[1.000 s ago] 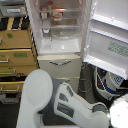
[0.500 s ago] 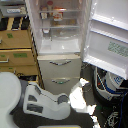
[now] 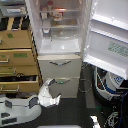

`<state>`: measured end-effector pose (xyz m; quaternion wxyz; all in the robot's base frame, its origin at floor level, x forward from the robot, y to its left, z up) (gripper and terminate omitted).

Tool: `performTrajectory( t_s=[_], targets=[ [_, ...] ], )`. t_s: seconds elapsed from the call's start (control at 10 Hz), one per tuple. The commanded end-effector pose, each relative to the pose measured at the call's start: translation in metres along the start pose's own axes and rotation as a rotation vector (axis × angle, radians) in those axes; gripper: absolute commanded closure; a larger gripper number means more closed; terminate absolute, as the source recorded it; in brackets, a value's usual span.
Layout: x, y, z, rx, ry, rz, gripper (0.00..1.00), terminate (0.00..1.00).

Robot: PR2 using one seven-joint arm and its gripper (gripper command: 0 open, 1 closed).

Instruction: Opening the fridge

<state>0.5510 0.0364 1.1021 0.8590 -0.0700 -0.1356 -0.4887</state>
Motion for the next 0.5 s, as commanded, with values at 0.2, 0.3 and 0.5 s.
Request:
performTrajectory(
  t_s=[0.2,0.3,0.5],
  targets=[
    [-0.215,0.078,-0.012,0.08,-0.14,0.321,0.0,0.0],
    [-0.227,0.073,-0.018,0.078,-0.148,0.333,0.0,0.0],
    [-0.234,0.061,-0.048,0.071,-0.126,0.348,0.0,1.0]
  ],
)
